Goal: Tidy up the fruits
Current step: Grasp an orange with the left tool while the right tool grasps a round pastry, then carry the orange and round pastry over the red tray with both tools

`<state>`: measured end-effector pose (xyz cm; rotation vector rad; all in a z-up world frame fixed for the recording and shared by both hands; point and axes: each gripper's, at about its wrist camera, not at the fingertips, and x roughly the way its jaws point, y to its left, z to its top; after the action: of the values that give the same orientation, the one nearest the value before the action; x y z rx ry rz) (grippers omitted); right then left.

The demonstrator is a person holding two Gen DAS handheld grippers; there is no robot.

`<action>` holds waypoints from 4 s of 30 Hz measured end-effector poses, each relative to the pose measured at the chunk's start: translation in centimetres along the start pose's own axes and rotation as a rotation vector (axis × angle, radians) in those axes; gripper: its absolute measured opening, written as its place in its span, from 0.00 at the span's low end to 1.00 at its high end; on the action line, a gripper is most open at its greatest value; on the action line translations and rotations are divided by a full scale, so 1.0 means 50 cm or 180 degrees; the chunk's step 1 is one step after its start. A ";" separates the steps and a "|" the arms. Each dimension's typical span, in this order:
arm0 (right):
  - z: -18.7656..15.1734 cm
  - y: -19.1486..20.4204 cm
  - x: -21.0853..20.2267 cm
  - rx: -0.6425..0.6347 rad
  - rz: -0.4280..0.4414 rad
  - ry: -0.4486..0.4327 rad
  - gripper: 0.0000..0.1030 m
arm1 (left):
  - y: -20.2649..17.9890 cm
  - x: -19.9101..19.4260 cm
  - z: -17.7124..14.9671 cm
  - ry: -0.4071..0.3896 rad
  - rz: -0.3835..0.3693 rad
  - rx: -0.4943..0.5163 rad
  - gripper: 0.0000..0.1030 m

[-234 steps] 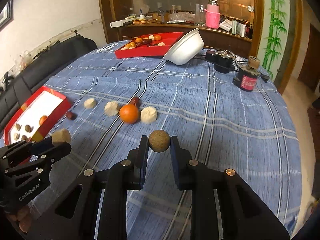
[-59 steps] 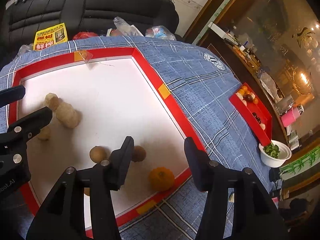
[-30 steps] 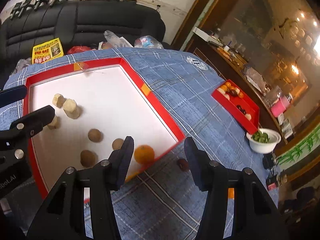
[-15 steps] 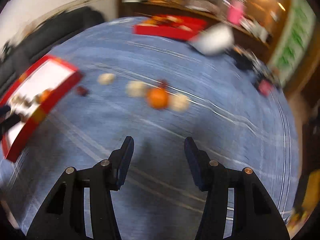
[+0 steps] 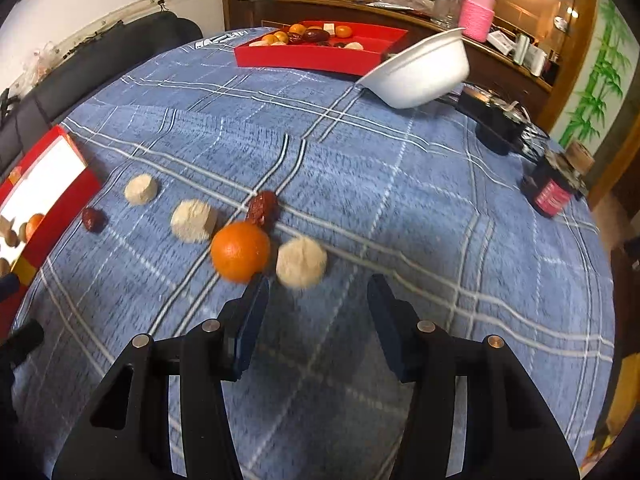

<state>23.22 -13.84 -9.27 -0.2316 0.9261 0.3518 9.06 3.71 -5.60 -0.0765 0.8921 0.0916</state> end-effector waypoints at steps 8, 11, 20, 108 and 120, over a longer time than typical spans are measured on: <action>-0.002 0.004 0.016 0.0000 0.0100 0.0016 0.26 | -0.080 0.041 0.043 -0.0044 -0.0264 0.0039 0.64; -0.022 -0.023 -0.007 0.0118 0.0073 -0.0029 0.26 | -0.133 0.068 0.067 -0.0066 -0.0386 0.0119 0.64; -0.079 -0.115 -0.067 0.0428 -0.0030 -0.0148 0.26 | -0.225 0.152 0.135 -0.0067 -0.0395 0.0132 0.58; 0.055 0.663 -0.071 -0.1883 0.0365 0.0102 0.27 | 0.491 -0.099 -0.053 -0.0262 0.0793 -0.1263 0.30; 0.059 0.662 -0.065 -0.1863 0.0361 0.0105 0.27 | 0.493 -0.093 -0.051 -0.0255 0.0794 -0.1268 0.30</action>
<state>10.62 16.96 -6.38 -0.7238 0.8529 0.7239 1.45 27.70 -4.28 -0.3305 0.7901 0.5021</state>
